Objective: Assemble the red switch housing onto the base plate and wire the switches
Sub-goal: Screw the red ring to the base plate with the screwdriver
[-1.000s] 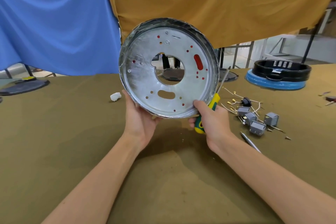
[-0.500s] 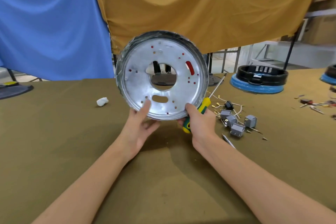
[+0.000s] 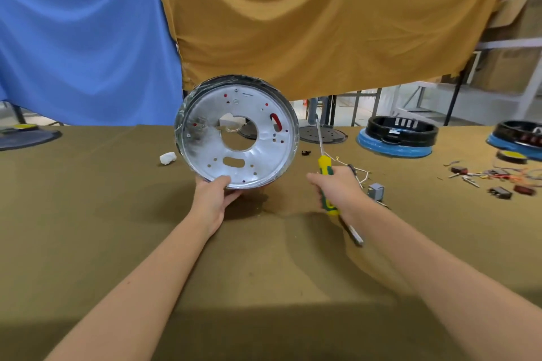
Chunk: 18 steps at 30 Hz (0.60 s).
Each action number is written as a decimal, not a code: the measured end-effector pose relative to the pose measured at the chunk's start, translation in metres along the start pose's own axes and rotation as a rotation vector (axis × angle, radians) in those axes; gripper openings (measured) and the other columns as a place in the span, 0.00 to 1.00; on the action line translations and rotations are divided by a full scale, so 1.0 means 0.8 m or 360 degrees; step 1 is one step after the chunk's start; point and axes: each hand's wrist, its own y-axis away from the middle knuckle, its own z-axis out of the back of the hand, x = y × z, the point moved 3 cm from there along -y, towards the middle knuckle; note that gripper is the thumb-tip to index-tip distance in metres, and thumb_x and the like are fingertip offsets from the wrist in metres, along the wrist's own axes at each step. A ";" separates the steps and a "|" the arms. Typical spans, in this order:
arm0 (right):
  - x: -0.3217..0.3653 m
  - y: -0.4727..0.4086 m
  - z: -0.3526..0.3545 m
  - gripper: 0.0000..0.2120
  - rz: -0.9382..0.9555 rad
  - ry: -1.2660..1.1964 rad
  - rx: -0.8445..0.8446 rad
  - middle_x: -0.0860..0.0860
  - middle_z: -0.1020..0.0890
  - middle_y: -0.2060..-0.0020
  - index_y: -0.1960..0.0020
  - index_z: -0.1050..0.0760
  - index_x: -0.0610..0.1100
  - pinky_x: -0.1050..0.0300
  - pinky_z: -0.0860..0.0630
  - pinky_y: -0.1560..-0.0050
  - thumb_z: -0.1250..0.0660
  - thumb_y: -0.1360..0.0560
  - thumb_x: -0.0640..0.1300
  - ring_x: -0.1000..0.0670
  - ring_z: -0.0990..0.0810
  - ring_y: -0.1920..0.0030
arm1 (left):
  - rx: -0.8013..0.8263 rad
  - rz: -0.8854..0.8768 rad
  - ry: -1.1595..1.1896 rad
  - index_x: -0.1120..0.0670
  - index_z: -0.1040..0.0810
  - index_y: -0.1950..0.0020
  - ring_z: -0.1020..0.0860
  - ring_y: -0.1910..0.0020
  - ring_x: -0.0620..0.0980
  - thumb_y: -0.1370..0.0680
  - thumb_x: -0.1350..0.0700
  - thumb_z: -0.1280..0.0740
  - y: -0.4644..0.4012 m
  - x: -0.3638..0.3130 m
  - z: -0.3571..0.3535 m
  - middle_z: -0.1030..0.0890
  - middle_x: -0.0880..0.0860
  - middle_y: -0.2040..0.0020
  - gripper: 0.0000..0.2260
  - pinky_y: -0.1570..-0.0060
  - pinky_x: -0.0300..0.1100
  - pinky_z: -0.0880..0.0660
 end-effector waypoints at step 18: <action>-0.040 -0.001 0.125 0.10 -0.0051 0.1626 -0.0258 0.47 0.24 0.63 0.60 0.32 0.44 0.60 0.34 0.71 0.32 0.24 0.40 0.50 0.26 0.65 | 0.0071 -0.0051 -0.0143 0.55 0.36 0.29 0.21 0.39 0.56 0.22 0.70 0.39 0.001 0.003 -0.004 0.25 0.58 0.34 0.23 0.55 0.46 0.18</action>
